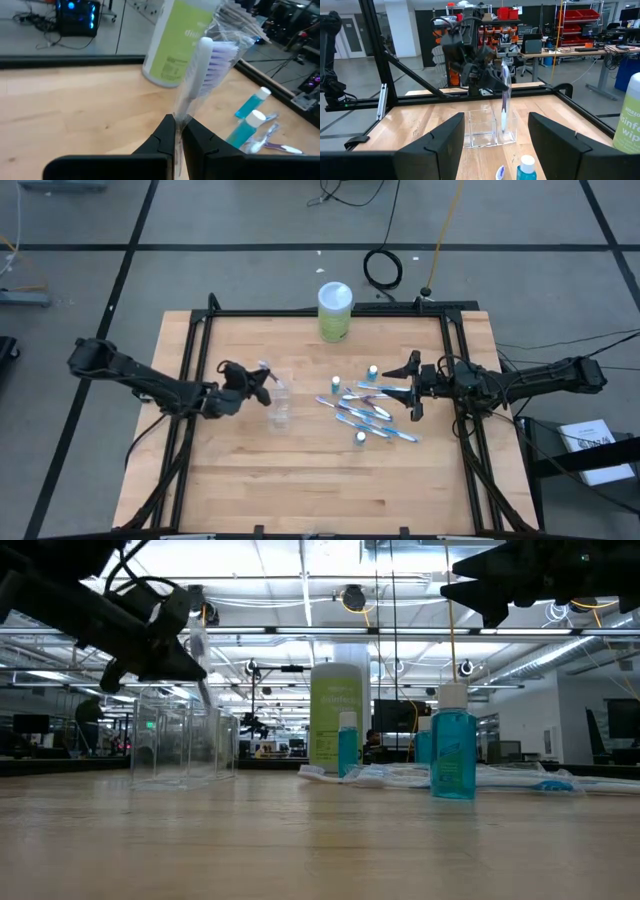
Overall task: Pick & Place toothbrushing station
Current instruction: Put the purple toothbrush into the transparent organizer
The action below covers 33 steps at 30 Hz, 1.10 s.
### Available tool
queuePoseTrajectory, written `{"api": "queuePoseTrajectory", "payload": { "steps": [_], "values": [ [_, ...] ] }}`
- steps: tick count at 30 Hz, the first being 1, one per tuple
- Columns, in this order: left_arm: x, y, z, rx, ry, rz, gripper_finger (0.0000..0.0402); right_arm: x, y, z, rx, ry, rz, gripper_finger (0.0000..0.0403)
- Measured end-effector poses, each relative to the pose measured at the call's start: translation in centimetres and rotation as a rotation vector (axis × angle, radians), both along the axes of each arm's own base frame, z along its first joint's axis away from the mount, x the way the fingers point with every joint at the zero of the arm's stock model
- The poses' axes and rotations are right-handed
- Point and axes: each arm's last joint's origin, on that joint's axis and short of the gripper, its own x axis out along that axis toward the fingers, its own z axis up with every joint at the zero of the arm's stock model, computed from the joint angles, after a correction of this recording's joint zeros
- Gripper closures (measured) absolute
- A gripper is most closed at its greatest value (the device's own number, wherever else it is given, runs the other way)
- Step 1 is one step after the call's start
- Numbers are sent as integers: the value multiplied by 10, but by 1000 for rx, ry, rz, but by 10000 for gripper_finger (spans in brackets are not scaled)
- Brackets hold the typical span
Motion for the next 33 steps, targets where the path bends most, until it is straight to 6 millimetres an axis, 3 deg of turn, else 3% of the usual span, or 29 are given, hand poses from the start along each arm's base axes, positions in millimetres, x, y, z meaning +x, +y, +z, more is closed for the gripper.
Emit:
{"api": "queuePoseTrajectory", "payload": {
  "steps": [9, 20, 33],
  "values": [
    [6, -1, -13, -30, 11, 28, 389, 0, 0, 0, 0, 0, -1, 193],
    [8, -2, -15, -11, 33, 17, 370, 0, 0, 0, 0, 0, -1, 193],
    [8, -2, -10, 20, 38, -16, 233, 0, 0, 0, 7, -1, 0, 193]
  ]
}}
